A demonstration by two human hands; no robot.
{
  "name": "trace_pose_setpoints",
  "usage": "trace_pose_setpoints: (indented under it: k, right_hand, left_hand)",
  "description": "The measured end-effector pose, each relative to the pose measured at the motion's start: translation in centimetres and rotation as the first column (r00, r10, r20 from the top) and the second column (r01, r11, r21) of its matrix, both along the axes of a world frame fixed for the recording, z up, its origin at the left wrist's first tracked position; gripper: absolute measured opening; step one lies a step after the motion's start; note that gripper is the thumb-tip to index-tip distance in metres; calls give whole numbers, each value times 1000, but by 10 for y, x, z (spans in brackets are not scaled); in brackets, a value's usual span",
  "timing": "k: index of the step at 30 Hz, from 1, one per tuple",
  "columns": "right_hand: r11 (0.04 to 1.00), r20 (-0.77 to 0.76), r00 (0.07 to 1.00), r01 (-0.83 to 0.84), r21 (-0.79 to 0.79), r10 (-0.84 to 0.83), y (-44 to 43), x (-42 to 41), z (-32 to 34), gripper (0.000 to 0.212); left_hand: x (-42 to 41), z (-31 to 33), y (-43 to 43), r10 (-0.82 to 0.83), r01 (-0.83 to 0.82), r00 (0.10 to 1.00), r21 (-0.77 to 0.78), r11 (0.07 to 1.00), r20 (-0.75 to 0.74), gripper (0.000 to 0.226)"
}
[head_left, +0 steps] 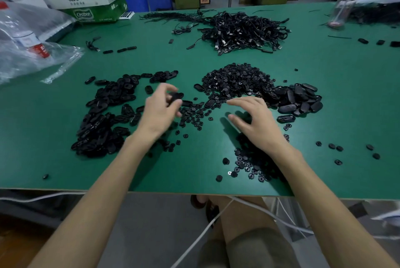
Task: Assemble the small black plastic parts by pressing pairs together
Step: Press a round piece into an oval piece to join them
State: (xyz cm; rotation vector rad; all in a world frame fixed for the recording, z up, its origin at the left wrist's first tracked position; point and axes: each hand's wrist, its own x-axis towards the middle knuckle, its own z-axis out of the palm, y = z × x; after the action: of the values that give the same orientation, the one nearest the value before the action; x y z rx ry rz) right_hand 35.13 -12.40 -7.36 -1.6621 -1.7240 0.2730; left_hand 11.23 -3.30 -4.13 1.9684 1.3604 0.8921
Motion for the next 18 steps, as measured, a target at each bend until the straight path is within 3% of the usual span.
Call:
trace_pose_setpoints:
  k: [3,6,9,13,18]
  right_hand:
    - [998,58,997,-42,-50,44,3,0,-4,42]
    - [998,37,999,-15,-57,18,4,1,-6,40]
    - [998,27,1000,-6,-59,7,4,2,-6,38]
    - [998,15,1000,-7,-60,8,4,3,-6,35]
    - [999,11,1000,-11,-53,12,4,3,-6,33]
  left_hand:
    - [28,-5,-10,-110,113,991,38,993,-73,25]
    - [48,-11,-14,-131,170,940,100,980,-316,36]
    - [60,-15,-14,-122,190,858,87,978,-499,20]
    - [66,-16,-14,-85,179,844,130,975,-529,18]
    - [64,-14,-9,-41,90,894,88,992,-445,15]
